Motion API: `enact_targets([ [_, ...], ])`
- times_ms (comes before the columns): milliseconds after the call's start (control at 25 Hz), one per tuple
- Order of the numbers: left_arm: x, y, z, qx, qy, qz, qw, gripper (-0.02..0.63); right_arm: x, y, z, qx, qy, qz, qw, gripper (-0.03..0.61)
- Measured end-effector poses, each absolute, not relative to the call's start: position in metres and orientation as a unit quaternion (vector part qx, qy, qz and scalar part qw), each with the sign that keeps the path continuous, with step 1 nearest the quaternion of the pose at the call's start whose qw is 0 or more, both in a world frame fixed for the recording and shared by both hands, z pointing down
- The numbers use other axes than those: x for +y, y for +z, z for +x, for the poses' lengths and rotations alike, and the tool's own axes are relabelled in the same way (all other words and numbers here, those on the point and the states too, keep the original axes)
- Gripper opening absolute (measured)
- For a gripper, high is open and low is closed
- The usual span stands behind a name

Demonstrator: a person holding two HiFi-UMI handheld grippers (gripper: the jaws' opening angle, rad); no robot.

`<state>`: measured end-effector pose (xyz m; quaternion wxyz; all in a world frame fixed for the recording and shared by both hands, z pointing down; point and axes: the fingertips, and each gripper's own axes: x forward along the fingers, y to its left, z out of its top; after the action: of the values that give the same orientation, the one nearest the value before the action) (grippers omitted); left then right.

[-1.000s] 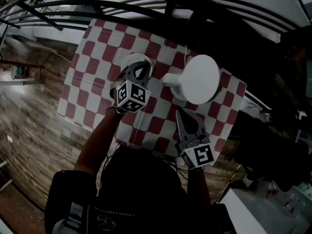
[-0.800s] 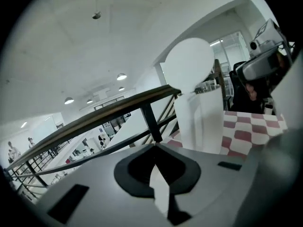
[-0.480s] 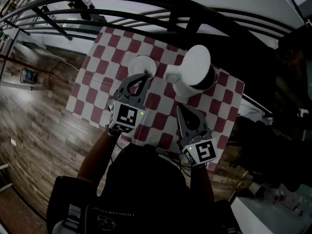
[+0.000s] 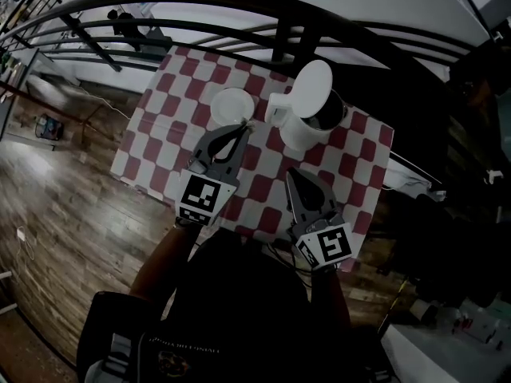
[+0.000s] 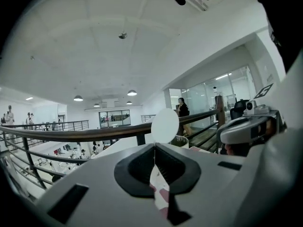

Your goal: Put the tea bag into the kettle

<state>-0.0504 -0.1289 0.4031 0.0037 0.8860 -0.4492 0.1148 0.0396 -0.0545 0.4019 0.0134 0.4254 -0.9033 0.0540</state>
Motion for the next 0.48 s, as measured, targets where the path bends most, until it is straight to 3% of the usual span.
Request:
enact_targets([
  [480,-0.100,0.386,-0.014,-0.427,0.085,0.900,0.017,0.003,-0.038,0.403,0.060,-0.890,0.052,0.453,0.024,0.011],
])
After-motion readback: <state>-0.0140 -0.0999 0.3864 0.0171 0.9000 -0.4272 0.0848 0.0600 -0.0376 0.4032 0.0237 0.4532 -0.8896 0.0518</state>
